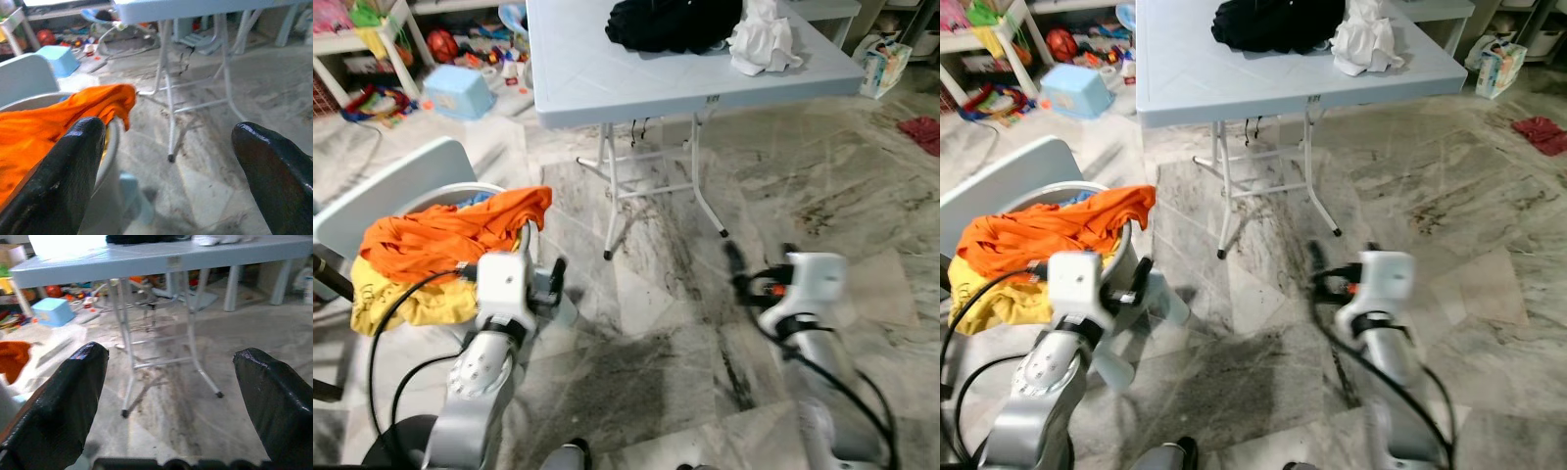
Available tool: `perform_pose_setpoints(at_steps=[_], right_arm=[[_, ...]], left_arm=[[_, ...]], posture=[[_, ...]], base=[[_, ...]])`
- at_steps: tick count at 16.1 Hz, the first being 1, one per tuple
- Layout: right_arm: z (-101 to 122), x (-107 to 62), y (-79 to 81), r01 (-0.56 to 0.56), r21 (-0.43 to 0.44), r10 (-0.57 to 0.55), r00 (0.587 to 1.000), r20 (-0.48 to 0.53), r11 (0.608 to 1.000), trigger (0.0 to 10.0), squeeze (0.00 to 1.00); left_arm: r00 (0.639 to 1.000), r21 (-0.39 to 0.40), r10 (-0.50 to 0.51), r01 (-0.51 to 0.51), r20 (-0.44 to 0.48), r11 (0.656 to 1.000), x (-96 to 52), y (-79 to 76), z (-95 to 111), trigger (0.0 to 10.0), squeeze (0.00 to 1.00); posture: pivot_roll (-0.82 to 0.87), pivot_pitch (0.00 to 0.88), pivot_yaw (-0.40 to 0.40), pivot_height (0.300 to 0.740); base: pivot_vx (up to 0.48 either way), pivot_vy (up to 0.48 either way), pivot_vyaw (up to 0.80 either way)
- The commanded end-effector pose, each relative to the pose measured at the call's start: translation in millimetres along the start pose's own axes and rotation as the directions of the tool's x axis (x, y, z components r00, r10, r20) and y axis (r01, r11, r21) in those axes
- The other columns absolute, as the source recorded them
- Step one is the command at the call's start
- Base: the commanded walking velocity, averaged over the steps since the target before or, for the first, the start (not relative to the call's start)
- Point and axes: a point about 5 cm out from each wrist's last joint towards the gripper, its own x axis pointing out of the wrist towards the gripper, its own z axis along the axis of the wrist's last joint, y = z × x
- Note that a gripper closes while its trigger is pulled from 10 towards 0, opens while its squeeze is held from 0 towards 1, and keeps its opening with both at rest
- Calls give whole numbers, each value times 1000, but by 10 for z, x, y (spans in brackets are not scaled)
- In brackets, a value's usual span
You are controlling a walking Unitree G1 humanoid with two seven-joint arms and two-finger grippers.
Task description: Hang hanger
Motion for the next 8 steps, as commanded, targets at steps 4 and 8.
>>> perform_pose_setpoints(at_steps=[4,8], right_arm=[[-78,-149,-176,77,-4,-77,997,0,997,10000,0],[-90,-153,-234,148,27,-149,988,50,989,10000,0]], left_arm=[[999,48,15,-13,-33,999,-121,193,-96,10000,0],[1000,86,-14,14,-7,996,22,199,-63,10000,0]], posture=[[42,71,52,740],[49,2,90,740]], base=[[0,0,0],[0,0,0]])
